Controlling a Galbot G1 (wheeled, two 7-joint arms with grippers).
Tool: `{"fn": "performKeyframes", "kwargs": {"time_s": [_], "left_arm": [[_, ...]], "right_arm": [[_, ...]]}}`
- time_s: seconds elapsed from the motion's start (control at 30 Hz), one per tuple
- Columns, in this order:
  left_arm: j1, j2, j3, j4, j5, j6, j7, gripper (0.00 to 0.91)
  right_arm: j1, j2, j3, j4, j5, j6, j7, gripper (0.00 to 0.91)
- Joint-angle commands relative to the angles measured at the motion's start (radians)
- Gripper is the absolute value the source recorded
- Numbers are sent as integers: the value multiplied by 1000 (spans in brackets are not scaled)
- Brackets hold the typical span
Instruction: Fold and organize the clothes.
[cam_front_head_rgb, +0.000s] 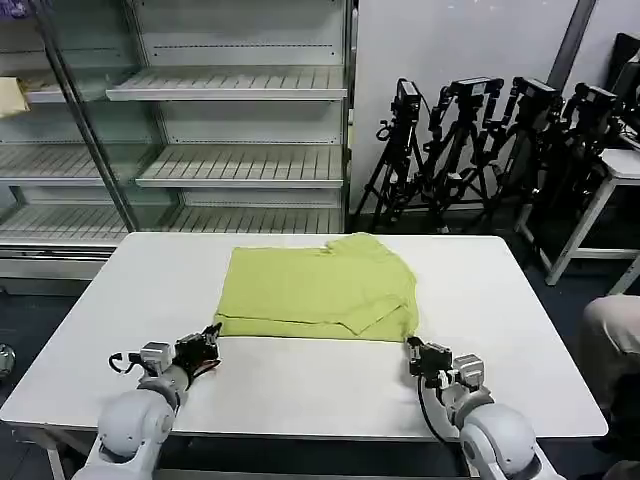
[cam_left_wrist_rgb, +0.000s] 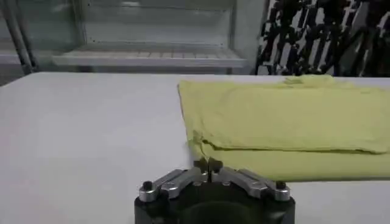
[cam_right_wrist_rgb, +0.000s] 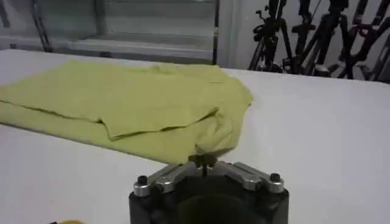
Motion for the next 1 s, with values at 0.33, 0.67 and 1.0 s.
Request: {"fn": "performKeyframes", "kwargs": {"time_s": [0.33,0.67,1.0], "left_arm": [[349,-10,-94,-275,1,-1,17,20],[410,-33,-141,-310,49,-1,43,20],[485,-39,-207,-324,44,-16,70,20]], "right_arm": [[-354,-4,81,278,-86,6,3,0],[-520,-20,116,371,-168,52,-8,0],[-566,-14,106,378,-192,70,-5,0]]}}
